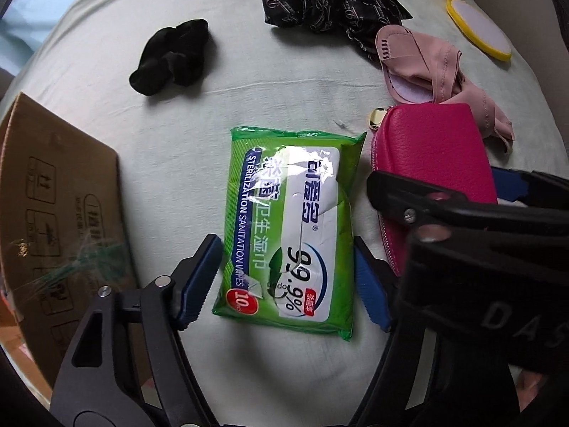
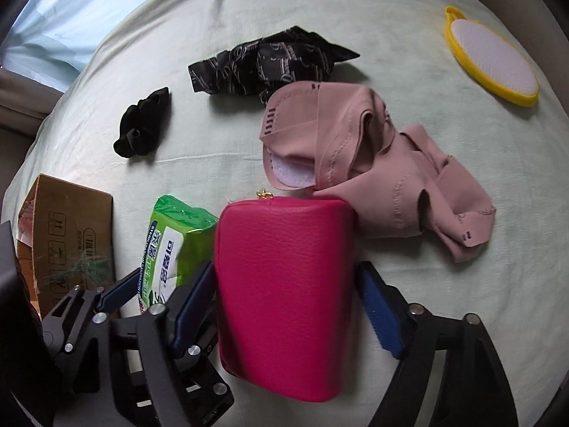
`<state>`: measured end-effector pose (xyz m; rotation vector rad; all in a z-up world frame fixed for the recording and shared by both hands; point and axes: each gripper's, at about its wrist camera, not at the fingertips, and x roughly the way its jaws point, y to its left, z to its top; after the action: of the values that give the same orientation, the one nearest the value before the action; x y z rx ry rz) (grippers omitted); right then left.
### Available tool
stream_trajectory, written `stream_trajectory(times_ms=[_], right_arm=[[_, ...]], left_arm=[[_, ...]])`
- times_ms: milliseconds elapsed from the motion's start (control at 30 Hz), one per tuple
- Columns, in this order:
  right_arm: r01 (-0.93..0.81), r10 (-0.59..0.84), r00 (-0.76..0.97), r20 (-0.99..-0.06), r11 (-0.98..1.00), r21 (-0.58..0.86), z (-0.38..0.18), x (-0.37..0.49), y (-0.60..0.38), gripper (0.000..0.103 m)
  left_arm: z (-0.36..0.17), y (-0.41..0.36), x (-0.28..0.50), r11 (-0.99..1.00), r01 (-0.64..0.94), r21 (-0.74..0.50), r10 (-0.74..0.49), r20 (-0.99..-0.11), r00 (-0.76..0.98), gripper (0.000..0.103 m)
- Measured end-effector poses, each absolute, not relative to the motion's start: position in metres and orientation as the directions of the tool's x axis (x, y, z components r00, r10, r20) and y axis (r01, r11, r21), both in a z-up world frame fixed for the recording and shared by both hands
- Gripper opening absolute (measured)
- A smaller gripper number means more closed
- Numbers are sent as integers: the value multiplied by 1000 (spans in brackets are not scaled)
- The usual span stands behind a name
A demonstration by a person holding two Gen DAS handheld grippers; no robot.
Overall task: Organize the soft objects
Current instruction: 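Grasp the green wipes pack with the left tool while the right tool grasps the pink pouch, then carry the wipes pack and pink pouch over the box with both tools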
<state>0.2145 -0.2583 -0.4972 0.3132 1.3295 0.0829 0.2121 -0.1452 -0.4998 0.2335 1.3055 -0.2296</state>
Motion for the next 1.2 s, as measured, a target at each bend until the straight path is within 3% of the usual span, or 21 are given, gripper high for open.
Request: stream_trajectory(times_ms=[200, 333, 533, 767, 1200], right_arm=[[103, 203, 250, -947, 967, 235, -498, 213, -248, 64], [100, 201, 261, -944, 967, 233, -496, 208, -249, 56], [94, 204, 273, -940, 967, 237, -494, 206, -248, 47], [88, 229, 295, -928, 960, 265, -479, 200, -257, 37], [77, 223, 404, -887, 958, 276, -383, 161, -288, 36]], left_arm=[[-502, -138, 230, 958, 282, -54, -108, -978, 180, 61], [-499, -129, 241, 958, 278, -72, -125, -976, 179, 45], [-484, -118, 245, 956, 283, -77, -137, -970, 200, 34], [-465, -115, 243, 955, 291, -63, -133, -964, 229, 33], [-364, -102, 180, 959, 280, -49, -151, -923, 354, 33]])
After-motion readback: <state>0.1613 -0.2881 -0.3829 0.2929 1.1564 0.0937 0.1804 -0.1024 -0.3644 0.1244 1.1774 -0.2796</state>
